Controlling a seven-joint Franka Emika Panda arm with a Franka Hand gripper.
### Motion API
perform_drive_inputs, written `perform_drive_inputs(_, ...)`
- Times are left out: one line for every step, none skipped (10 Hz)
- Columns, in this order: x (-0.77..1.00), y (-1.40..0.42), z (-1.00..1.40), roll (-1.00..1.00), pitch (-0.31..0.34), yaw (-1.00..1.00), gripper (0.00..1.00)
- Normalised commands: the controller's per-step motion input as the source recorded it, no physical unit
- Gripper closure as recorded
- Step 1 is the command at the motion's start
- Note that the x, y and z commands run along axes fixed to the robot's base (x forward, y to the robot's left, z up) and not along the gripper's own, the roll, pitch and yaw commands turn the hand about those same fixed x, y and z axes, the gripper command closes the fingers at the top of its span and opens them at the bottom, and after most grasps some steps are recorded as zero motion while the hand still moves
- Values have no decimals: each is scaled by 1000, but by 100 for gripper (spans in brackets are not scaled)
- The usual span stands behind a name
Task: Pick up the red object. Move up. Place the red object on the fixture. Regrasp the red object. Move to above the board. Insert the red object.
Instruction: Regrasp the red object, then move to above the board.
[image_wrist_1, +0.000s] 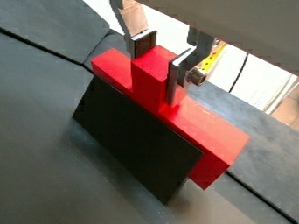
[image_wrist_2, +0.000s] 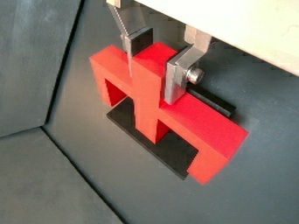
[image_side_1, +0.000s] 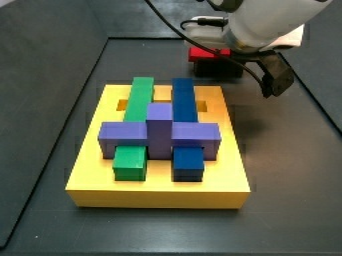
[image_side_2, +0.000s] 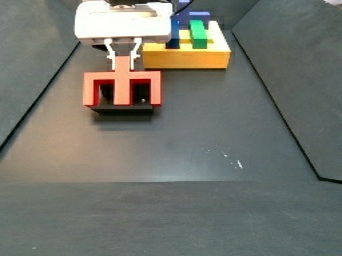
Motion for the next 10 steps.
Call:
perform_drive_inputs(0,0,0,0,0,0,100)
perform_drive_inputs(0,0,0,0,0,0,100)
perform_drive_inputs(0,0,0,0,0,0,100)
perform_drive_inputs(0,0,0,0,0,0,100)
perform_drive_inputs(0,0,0,0,0,0,100)
perform_drive_inputs(0,0,0,0,0,0,100)
perform_drive_inputs(0,0,0,0,0,0,100)
perform_drive_inputs(0,0,1400,0,0,0,100)
perform_drive_inputs(-23,11,1400,-66,55,-38,100)
perform_drive_inputs(-38,23,1400,-111,53,-42,100)
